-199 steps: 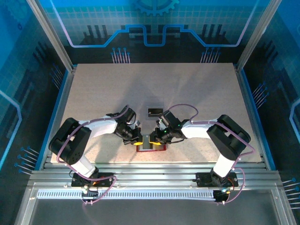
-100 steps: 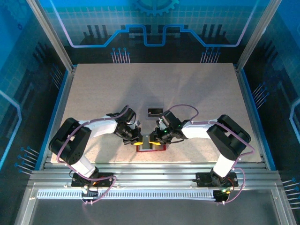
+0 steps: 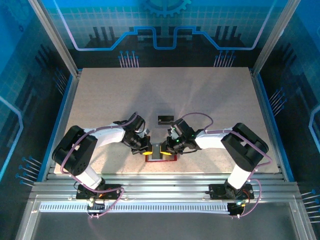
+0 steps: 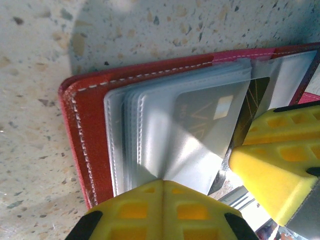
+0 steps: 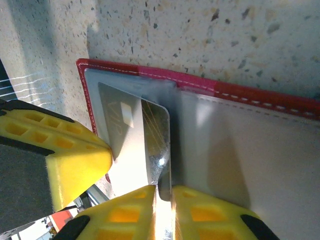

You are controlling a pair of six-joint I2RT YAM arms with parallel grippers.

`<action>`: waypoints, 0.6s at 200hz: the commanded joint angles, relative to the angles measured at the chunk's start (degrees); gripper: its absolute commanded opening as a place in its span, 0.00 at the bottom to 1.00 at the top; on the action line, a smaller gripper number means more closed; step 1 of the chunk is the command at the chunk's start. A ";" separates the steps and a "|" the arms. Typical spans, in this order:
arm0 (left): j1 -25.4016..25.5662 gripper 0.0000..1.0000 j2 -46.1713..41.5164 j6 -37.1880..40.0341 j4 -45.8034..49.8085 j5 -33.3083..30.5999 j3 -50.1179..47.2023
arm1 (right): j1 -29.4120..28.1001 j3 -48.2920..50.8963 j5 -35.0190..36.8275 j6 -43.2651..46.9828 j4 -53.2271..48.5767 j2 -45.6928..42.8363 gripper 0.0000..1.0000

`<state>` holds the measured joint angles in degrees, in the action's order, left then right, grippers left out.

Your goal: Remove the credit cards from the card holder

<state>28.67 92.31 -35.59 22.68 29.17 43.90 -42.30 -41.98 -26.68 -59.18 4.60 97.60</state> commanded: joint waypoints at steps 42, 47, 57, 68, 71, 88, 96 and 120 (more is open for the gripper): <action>0.42 0.00 1.43 0.94 2.52 -1.95 0.13 | 0.86 0.93 -0.89 -0.12 0.78 -2.13 0.08; 0.39 0.00 1.38 0.92 2.59 -2.01 0.13 | 0.86 0.93 -0.83 -0.07 0.74 -2.14 0.08; 0.39 0.00 1.38 0.99 2.55 -2.01 0.03 | 0.95 1.10 -0.66 -0.02 0.44 -2.31 0.08; 0.35 0.00 1.29 0.96 2.55 -2.01 0.04 | 1.00 1.13 -0.38 0.27 -0.20 -2.63 0.08; 0.40 0.00 1.29 0.99 2.60 -2.03 0.05 | 1.07 1.12 -0.32 0.35 -0.41 -2.74 0.08; 0.42 0.00 1.29 1.00 2.63 -2.06 -0.02 | 1.39 1.32 0.14 0.99 -1.66 -3.44 0.07; 0.35 0.00 1.20 1.05 2.65 -2.05 -0.03 | 1.65 1.50 0.25 1.32 -2.10 -3.82 0.07; 0.39 0.00 1.19 1.14 2.80 -2.19 0.13 | 2.27 2.11 0.60 2.14 -3.64 -4.98 0.06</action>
<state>28.69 92.31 -35.59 22.65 29.19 43.90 -41.52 -41.01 -26.61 -58.65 3.51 94.74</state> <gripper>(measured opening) 0.040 0.069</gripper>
